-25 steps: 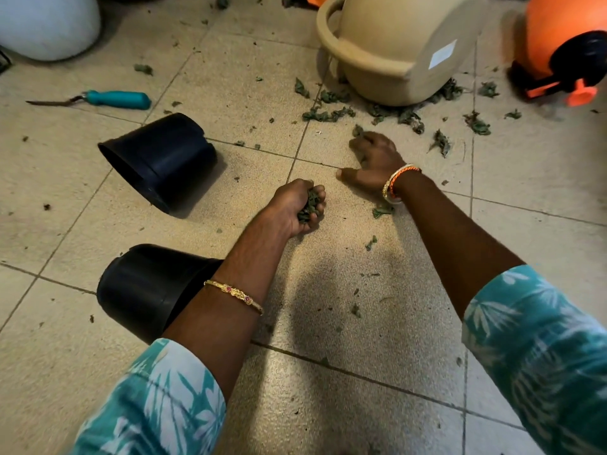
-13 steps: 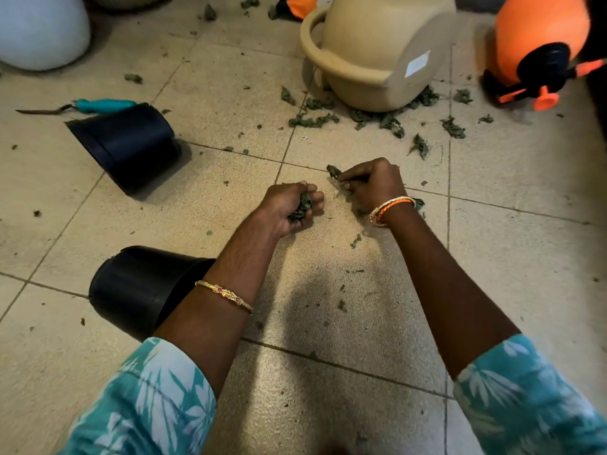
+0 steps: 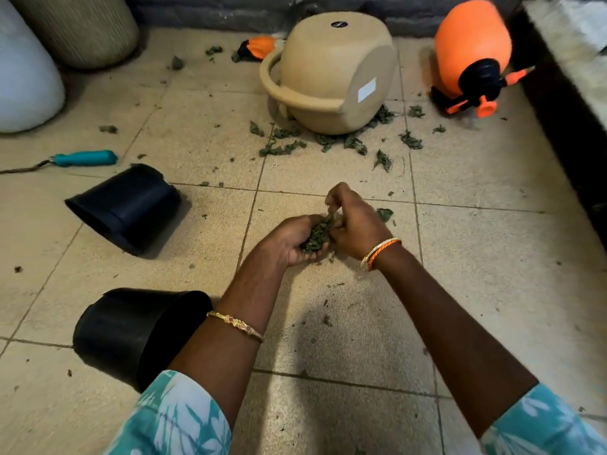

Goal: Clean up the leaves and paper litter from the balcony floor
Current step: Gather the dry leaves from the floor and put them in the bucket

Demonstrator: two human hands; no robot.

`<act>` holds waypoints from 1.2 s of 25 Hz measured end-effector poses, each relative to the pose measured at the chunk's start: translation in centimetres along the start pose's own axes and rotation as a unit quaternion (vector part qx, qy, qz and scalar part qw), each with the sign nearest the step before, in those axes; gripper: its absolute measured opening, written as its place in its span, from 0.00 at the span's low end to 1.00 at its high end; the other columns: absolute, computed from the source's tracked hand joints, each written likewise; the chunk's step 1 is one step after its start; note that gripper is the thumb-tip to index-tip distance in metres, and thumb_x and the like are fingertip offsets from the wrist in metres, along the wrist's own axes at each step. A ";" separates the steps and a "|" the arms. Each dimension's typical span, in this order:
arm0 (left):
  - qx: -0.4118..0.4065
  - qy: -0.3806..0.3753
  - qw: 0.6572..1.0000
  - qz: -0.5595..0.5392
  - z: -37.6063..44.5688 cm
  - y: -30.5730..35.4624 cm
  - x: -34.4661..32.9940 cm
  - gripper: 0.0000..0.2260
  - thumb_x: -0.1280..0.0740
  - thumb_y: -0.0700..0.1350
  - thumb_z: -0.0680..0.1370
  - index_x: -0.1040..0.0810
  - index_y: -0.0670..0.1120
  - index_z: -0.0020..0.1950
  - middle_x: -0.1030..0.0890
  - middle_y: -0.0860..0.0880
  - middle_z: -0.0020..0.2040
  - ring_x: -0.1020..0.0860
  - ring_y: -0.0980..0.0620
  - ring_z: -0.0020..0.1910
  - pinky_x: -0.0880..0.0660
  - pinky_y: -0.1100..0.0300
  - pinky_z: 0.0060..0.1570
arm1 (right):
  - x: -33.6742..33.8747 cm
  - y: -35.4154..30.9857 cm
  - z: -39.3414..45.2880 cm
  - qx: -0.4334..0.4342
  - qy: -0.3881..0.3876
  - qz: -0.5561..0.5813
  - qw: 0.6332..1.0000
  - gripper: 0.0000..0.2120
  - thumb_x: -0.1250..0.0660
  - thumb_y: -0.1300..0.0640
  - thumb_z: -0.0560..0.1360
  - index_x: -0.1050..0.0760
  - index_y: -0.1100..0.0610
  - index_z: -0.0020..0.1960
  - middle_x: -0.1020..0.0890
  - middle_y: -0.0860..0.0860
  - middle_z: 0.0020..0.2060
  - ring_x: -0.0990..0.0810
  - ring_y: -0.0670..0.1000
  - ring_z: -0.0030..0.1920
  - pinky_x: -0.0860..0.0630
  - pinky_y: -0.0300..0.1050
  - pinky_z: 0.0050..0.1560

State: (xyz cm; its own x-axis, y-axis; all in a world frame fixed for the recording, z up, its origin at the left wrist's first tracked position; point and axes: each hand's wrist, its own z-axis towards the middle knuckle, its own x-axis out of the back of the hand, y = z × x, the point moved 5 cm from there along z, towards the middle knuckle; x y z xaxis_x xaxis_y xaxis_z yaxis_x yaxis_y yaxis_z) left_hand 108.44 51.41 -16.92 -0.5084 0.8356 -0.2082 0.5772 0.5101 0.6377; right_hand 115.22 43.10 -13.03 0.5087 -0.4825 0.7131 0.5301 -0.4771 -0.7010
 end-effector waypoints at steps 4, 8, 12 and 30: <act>-0.035 0.030 0.999 -0.003 0.6 1.3 0.7 0.11 0.39 0.46 0.82 0.24 0.41 0.45 0.20 0.43 0.39 0.23 0.52 0.31 0.27 0.65 0.23 | 3.0 1.9 0.7 -0.048 0.021 0.066 0.996 0.16 0.42 0.71 0.73 0.22 0.56 0.50 0.19 0.50 0.47 0.21 0.48 0.50 0.25 0.34 0.42; -0.041 0.055 0.997 -0.036 0.4 1.4 2.2 0.15 0.40 0.49 0.81 0.27 0.45 0.37 0.24 0.49 0.30 0.25 0.55 0.24 0.30 0.66 0.21 | 3.1 3.3 0.2 -0.086 -0.004 0.064 0.994 0.19 0.41 0.70 0.73 0.24 0.57 0.59 0.25 0.52 0.57 0.23 0.48 0.53 0.29 0.29 0.43; -0.011 0.093 0.995 -0.026 0.0 0.3 3.4 0.18 0.43 0.49 0.80 0.32 0.47 0.31 0.29 0.51 0.24 0.30 0.55 0.18 0.37 0.69 0.18 | -1.6 3.5 -0.7 -0.055 -0.119 -0.049 0.990 0.32 0.29 0.53 0.71 0.35 0.59 0.71 0.35 0.59 0.69 0.35 0.57 0.69 0.35 0.44 0.66; 0.028 0.085 0.996 -0.005 -0.1 -3.4 2.6 0.18 0.42 0.50 0.81 0.35 0.49 0.31 0.32 0.51 0.22 0.35 0.55 0.18 0.39 0.70 0.20 | -3.7 1.5 -7.0 0.083 0.053 -0.051 0.994 0.13 0.31 0.78 0.60 0.18 0.65 0.40 0.17 0.57 0.37 0.18 0.56 0.38 0.22 0.39 0.35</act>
State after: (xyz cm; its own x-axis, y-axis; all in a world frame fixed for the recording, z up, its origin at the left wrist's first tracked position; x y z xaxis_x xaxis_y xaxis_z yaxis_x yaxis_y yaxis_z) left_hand 105.15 51.82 -19.52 -0.6122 0.7863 -0.0836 0.6038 0.5331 0.5927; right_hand 109.39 39.05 -16.83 0.3767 -0.5167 0.7688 0.6844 -0.4041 -0.6069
